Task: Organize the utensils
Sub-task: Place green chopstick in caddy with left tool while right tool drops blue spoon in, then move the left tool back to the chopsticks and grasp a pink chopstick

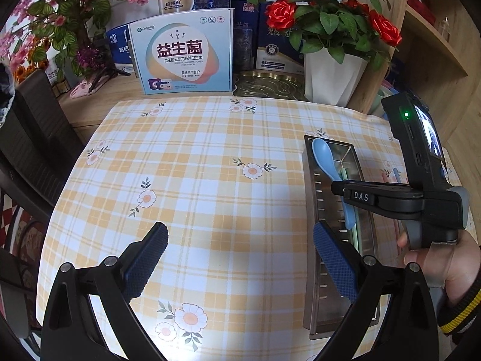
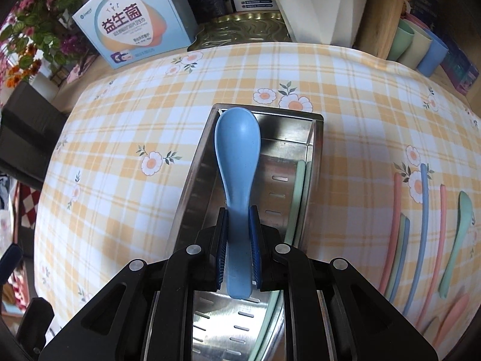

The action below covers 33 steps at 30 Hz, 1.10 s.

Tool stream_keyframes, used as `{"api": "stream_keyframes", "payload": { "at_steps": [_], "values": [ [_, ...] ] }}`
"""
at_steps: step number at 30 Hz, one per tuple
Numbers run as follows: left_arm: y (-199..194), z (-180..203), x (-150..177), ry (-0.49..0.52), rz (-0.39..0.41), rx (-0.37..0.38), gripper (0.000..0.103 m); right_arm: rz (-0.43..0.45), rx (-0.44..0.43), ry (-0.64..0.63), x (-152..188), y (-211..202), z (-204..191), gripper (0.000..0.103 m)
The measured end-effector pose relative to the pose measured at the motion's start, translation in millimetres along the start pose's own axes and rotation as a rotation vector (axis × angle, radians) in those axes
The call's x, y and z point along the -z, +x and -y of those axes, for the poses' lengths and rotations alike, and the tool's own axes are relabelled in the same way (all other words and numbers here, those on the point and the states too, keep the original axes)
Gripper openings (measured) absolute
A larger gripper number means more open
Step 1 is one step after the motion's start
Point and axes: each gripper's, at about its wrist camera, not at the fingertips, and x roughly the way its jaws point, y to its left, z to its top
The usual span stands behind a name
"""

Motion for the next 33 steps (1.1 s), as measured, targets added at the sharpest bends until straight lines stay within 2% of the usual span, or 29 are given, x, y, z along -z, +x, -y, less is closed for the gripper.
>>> {"api": "stream_keyframes", "payload": {
  "at_steps": [6, 9, 11, 12, 13, 18, 24, 29, 33],
  "values": [
    [-4.3, 2.8, -0.8, 0.003, 0.006, -0.003, 0.095, -0.013, -0.044, 0.002, 0.5, -1.6, 0.2, 0.016],
    [-7.8, 4.9, -1.9, 0.003, 0.012, -0.008, 0.095, 0.018, -0.062, -0.012, 1.4, -13.1, -2.1, 0.017],
    [-10.7, 6.7, -2.8, 0.005, 0.017, -0.011, 0.095, 0.052, -0.067, -0.032, 2.3, -25.2, -3.0, 0.025],
    [-11.9, 8.1, -3.2, 0.006, 0.019, -0.012, 0.095, 0.070, -0.064, -0.041, 2.7, -31.6, -2.8, 0.036],
    [-14.0, 10.2, -4.0, 0.009, 0.021, -0.013, 0.095, 0.090, -0.062, -0.048, 3.4, -38.3, -1.7, 0.052],
    [-22.3, 19.7, -7.8, 0.024, 0.036, -0.017, 0.095, 0.177, -0.091, -0.042, 7.2, -76.9, 14.9, 0.058],
    [-34.7, 35.4, -12.5, 0.049, 0.059, -0.017, 0.095, 0.252, -0.138, 0.017, 24.2, -115.7, 57.5, 0.087],
    [-39.2, 55.7, -14.4, 0.073, 0.065, -0.006, 0.095, 0.329, -0.137, 0.084, 41.9, -146.0, 103.4, 0.087],
    [-38.2, 83.3, -12.8, 0.110, 0.066, 0.030, 0.095, 0.394, -0.132, 0.145, 60.2, -167.8, 141.6, 0.087]
  ]
}}
